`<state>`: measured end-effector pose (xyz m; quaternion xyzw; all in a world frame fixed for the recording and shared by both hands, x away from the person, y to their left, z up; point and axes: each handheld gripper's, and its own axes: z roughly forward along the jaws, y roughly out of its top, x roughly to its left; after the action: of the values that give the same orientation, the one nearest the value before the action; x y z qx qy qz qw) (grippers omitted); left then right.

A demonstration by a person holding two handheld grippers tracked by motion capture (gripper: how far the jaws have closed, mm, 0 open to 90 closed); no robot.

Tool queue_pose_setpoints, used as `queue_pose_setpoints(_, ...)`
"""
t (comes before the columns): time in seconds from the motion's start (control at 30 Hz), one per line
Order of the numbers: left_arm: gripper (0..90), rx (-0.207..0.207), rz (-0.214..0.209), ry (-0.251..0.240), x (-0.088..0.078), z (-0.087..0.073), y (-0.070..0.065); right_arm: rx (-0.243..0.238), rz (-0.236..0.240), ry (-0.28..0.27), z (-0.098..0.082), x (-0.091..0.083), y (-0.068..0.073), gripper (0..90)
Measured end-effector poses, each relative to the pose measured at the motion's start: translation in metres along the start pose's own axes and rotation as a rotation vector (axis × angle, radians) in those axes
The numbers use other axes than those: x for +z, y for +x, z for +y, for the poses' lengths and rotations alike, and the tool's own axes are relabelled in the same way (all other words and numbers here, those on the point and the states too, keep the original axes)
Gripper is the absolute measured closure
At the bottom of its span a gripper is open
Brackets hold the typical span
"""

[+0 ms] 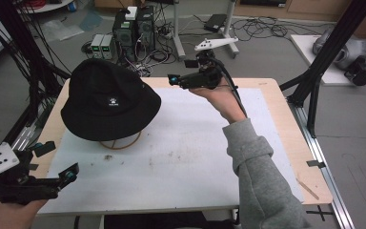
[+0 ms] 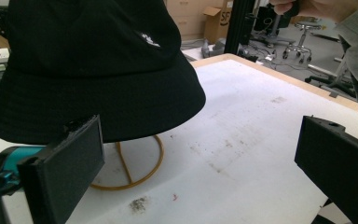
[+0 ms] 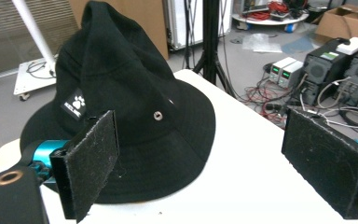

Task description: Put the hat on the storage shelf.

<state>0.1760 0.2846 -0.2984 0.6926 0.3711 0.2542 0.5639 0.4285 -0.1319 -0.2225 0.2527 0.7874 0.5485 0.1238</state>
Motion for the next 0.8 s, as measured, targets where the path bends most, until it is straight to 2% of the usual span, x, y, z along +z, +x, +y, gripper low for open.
queue_pose_setpoints(0.37,1.7,-0.002,0.002,0.0,0.005,0.001,0.004,0.031,-0.054,-0.006,-0.029,-0.023,-0.009,10.4)
queue_pose_setpoints(0.47,1.7,-0.002,0.001,0.002,0.007,0.001,0.005,0.041,-0.063,-0.029,-0.038,-0.032,-0.011,10.4)
queue_pose_setpoints(0.73,1.7,-0.001,0.002,0.002,0.008,0.002,0.006,0.045,-0.126,-0.043,-0.064,-0.05,-0.01,10.4)
queue_pose_setpoints(0.8,1.7,-0.001,0.003,0.003,0.008,0.002,0.006,0.045,-0.154,-0.043,-0.071,-0.056,-0.009,10.4)
